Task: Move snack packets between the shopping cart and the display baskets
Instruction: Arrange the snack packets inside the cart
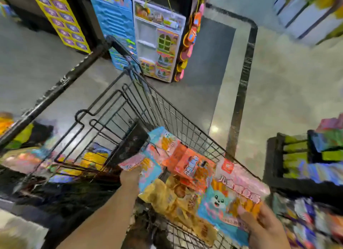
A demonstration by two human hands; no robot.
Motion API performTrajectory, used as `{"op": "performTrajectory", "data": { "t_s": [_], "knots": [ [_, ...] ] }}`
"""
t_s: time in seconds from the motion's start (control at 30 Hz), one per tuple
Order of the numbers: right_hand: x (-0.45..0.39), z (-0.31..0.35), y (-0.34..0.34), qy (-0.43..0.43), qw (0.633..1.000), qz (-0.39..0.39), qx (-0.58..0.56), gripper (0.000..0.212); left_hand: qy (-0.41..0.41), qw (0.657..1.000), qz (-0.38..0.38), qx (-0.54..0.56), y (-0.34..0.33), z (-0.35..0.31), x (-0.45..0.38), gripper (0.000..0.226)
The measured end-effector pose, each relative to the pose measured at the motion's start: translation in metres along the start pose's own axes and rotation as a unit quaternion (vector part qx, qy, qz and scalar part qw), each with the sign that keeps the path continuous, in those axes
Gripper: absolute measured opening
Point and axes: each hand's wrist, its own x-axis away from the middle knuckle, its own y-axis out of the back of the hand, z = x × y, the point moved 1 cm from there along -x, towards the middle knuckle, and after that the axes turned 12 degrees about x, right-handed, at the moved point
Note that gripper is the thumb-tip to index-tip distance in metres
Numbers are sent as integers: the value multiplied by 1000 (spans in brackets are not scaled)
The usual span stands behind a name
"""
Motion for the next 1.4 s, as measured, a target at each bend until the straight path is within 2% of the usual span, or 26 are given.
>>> {"op": "performTrajectory", "data": {
  "t_s": [0.07, 0.2, 0.23, 0.27, 0.37, 0.47, 0.53, 0.6, 0.63, 0.73, 0.87, 0.93, 1.0, 1.07, 1.27, 1.33, 1.4],
  "knots": [
    [-4, -11, -8, -7, 1000, -3, 26, 24, 30, 1000, 1, -8, -11, 11, -24, 47],
    [-11, -14, -35, -22, 993, 42, 105, 10, 94, 995, 18, 14, -39, 32, -65, 46],
    [-14, -12, -43, -25, 991, 48, 126, 10, 100, 995, 15, 19, -47, 35, -71, 46],
    [-17, -12, -52, -31, 989, 48, 139, 20, 101, 995, 1, 26, -54, 38, -79, 50],
    [-30, -19, -78, -53, 993, 28, 102, 36, 112, 992, -15, 59, -69, 42, -96, 53],
    [-48, -26, -109, -112, 993, 41, 14, 36, 158, 986, 48, 15, -72, 35, -101, 30],
    [-64, -26, -135, -135, 988, 69, -18, 32, 131, 988, 35, -79, -64, 26, -106, 17],
    [-81, -28, -162, -158, 981, 104, -31, 19, 99, 984, 30, -148, -52, 19, -108, 12],
    [-90, -31, -176, -179, 976, 113, -43, 13, 100, 982, 39, -153, -46, 14, -105, 10],
    [-121, -54, -219, -279, 953, 98, -73, 26, 111, 985, 62, -113, -25, -1, -91, 11],
    [-138, -95, -269, -373, 920, 105, -61, 9, 51, 993, 58, -90, 5, -14, -73, 11],
    [-137, -115, -291, -396, 910, 109, -51, 9, 18, 993, 54, -101, 20, -17, -64, 6],
    [-137, -130, -313, -408, 904, 95, -83, 12, 0, 993, 61, -101, 31, -20, -55, 7],
    [-140, -139, -336, -416, 897, 80, -126, 3, -39, 992, 80, -94, 36, -24, -39, 13],
    [-131, -146, -381, -397, 887, 102, -213, 9, -158, 968, 154, -117, 54, -49, 33, 19],
    [-119, -136, -385, -384, 887, 164, -200, 14, -181, 966, 153, -103, 57, -57, 53, 21],
    [-106, -123, -378, -368, 880, 240, -177, 9, -209, 961, 154, -93, 60, -60, 73, 20]
  ]
}}
